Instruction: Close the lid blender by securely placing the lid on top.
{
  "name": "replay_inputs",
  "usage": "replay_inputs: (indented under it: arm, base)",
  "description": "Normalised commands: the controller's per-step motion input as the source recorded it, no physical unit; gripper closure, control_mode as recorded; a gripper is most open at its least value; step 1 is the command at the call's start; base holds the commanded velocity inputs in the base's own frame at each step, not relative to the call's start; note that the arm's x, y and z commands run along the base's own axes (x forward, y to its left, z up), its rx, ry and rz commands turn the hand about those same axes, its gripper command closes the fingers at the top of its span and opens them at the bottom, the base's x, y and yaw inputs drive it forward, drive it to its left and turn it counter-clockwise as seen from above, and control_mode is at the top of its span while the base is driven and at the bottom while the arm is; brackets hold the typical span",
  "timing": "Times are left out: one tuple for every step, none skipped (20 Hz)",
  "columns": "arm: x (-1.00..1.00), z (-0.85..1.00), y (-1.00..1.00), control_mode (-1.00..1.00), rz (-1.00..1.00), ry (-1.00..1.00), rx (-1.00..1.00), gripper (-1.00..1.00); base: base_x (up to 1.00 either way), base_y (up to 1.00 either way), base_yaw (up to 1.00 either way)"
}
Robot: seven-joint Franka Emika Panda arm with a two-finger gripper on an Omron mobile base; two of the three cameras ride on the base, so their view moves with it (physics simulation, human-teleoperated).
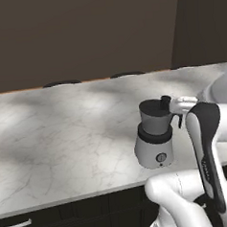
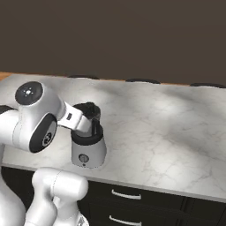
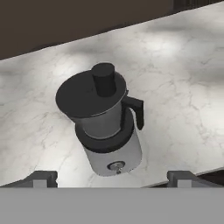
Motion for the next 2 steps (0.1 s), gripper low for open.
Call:
replay_inputs:
  arm:
    - [-0.08,0.00,0.00,-1.00,0.00,-0.01,0.00,-1.00]
    - [-0.01,0.00,0.00,-1.00,0.00,0.00,0.00,-1.00]
  base:
    - [0.00,0.00,0.00]
    - [0.00,0.00,0.00]
